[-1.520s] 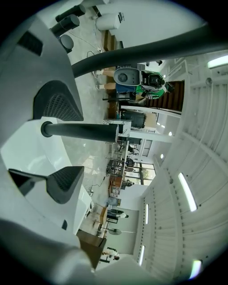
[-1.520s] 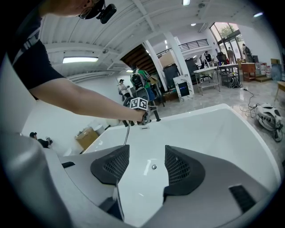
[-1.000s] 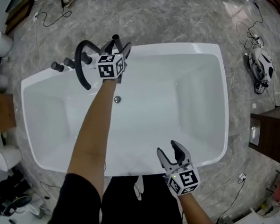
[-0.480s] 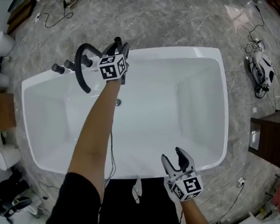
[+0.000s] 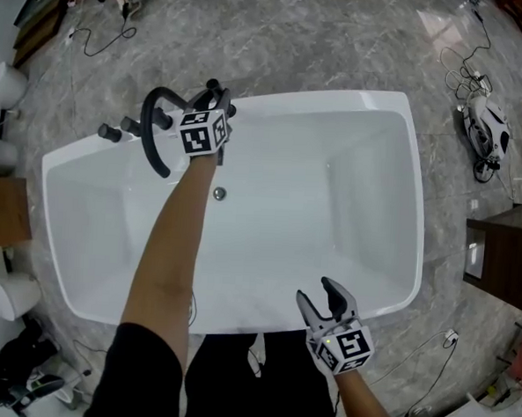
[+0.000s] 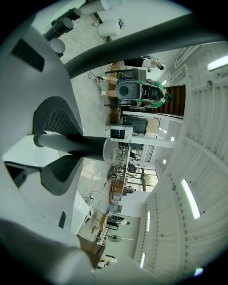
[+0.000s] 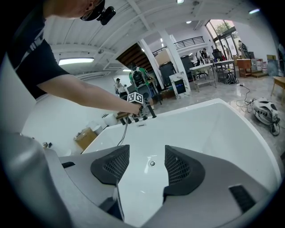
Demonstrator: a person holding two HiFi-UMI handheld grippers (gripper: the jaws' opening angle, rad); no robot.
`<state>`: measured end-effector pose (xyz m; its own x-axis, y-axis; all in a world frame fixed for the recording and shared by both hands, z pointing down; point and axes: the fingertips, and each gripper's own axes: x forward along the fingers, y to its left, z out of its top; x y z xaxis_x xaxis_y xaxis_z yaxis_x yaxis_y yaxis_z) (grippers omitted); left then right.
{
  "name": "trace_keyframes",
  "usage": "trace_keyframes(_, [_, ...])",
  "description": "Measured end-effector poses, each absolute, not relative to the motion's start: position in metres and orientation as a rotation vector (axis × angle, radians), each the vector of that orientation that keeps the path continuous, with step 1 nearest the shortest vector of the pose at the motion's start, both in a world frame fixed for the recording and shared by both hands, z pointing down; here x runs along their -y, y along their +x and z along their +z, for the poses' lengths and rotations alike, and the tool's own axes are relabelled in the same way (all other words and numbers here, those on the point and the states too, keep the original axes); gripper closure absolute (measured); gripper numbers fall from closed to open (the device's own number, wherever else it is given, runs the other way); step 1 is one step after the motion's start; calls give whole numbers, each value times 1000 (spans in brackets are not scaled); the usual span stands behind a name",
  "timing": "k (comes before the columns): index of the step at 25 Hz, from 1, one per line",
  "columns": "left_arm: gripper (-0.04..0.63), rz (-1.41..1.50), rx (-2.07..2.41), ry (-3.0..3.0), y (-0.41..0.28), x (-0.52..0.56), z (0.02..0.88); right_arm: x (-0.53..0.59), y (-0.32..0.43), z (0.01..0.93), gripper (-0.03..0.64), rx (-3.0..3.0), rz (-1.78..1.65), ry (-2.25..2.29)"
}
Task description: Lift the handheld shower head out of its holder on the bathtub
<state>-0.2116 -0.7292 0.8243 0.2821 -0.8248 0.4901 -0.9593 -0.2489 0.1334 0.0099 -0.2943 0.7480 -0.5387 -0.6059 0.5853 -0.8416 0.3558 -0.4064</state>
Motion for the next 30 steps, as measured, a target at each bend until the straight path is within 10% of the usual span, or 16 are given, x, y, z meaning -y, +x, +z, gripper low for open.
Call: trace_keyframes(30, [468, 329, 1708, 2182, -226, 651, 580, 369, -19, 617, 393, 2482, 831, 1266])
